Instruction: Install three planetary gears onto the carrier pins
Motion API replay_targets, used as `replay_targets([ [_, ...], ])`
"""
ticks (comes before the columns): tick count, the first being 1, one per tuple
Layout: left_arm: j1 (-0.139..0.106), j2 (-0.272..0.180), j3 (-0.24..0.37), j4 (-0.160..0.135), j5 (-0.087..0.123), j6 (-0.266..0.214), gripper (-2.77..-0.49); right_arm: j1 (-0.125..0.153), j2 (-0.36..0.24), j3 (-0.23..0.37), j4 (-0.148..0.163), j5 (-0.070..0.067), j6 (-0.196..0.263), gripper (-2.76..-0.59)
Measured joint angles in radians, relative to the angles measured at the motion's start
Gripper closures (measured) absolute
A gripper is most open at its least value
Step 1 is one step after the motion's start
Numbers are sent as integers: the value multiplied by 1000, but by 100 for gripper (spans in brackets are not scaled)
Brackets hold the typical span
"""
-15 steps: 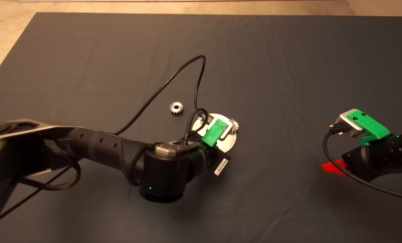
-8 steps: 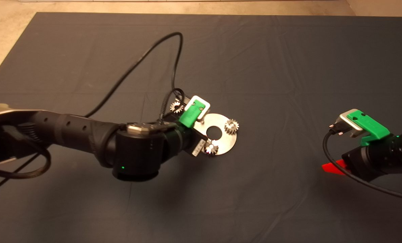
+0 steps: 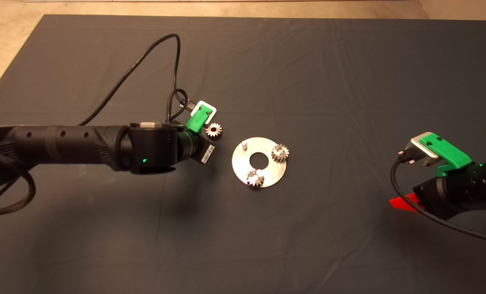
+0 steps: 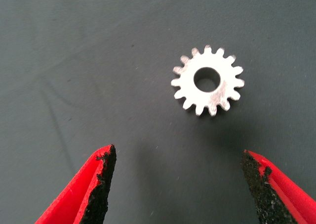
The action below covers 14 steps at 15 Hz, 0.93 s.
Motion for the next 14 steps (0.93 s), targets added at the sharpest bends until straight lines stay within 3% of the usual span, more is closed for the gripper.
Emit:
replay_targets([
  [2, 0, 2, -26, 0, -74, 1, -175, 0, 0, 0, 0, 0, 0, -189],
  [3, 0, 4, -38, 0, -89, 0, -175, 0, 0, 0, 0, 0, 0, -189],
  [9, 0, 17, -46, 0, -110, -5, -175, 0, 0, 0, 0, 0, 0, -189],
  [14, 1, 19, -82, 0, -186, -18, -175, 0, 0, 0, 0, 0, 0, -189],
])
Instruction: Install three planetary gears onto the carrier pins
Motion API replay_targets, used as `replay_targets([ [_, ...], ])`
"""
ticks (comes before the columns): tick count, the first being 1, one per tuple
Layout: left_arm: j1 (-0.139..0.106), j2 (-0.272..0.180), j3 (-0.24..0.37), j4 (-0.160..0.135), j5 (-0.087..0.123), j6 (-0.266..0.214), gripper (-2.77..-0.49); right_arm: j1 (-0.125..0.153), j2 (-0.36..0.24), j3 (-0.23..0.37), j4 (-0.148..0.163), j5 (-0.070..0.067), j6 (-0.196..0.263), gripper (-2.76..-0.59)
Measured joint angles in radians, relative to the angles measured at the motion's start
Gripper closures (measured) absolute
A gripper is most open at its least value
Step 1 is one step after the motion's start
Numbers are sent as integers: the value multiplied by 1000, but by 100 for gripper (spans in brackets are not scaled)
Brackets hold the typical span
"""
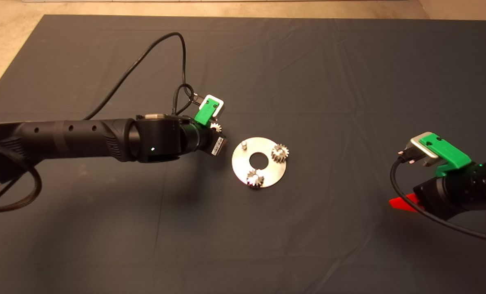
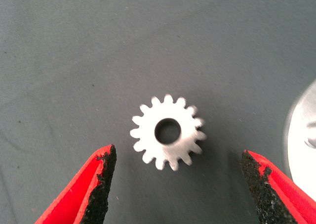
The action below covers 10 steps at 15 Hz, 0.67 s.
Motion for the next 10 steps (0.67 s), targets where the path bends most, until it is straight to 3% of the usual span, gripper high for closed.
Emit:
replay_targets([
  [7, 6, 18, -32, -1, -16, 0, -175, 0, 0, 0, 0, -2, 0, -189],
  [10, 11, 18, -62, -1, -56, 0, -175, 1, 0, 0, 1, 0, 0, -189],
])
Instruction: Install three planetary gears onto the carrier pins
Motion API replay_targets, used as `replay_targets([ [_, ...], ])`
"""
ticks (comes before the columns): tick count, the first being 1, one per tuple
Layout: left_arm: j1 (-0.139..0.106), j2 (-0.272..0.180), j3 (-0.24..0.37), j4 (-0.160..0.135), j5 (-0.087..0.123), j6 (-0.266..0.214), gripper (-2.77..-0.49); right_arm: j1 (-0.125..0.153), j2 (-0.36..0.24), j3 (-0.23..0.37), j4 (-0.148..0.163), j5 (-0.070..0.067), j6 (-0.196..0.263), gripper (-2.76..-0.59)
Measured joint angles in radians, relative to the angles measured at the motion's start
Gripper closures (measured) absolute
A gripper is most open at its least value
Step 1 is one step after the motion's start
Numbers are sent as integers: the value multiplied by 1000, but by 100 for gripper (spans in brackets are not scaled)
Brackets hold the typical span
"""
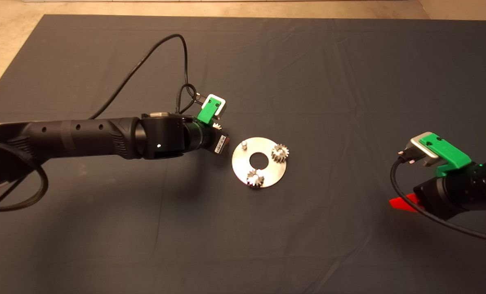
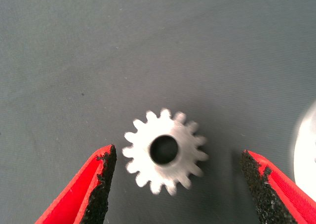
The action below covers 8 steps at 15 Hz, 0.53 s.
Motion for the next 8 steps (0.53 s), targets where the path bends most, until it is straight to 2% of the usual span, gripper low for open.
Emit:
replay_targets([
  [1, 4, 0, -13, 0, -10, 1, -175, 2, 0, 0, 3, -1, 0, -189],
  [3, 7, 0, -15, 0, -15, 1, -175, 2, 0, 0, 4, 0, 0, -189],
  [8, 7, 0, -22, 0, -19, 1, -166, 2, 0, 0, 8, 0, 0, -189],
])
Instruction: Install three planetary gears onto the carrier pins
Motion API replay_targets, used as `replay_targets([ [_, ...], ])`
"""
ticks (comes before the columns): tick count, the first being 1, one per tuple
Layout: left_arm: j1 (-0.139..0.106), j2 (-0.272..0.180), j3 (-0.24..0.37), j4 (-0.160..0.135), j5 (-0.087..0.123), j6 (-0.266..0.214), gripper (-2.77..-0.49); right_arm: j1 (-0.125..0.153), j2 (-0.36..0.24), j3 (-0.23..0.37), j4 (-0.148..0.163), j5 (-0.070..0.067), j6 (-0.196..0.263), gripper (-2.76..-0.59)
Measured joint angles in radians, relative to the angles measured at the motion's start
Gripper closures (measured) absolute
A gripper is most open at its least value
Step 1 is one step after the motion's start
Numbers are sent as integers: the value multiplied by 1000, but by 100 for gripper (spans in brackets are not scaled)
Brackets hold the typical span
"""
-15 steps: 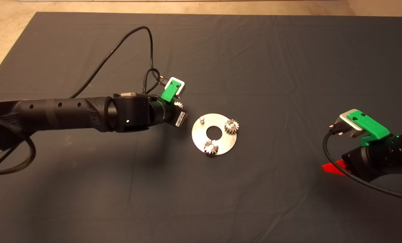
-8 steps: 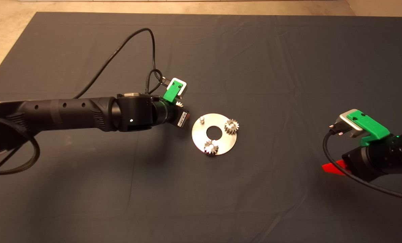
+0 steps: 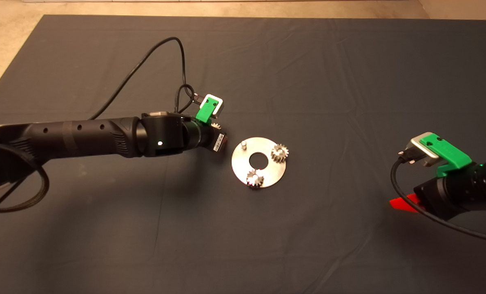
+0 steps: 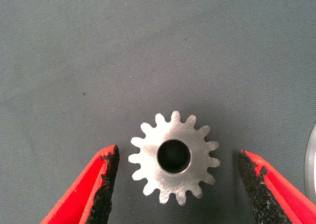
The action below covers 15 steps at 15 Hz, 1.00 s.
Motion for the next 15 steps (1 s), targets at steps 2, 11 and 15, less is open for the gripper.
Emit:
replay_targets([
  [2, 0, 0, 0, 0, -2, 0, -152, 4, 0, 0, 2, 1, 0, -189],
  [11, 11, -4, -7, 1, -9, 1, -101, 5, 0, 0, 6, 0, 0, -189],
  [15, 11, -3, -9, 1, -10, 1, -97, 5, 0, 0, 7, 0, 0, -189],
])
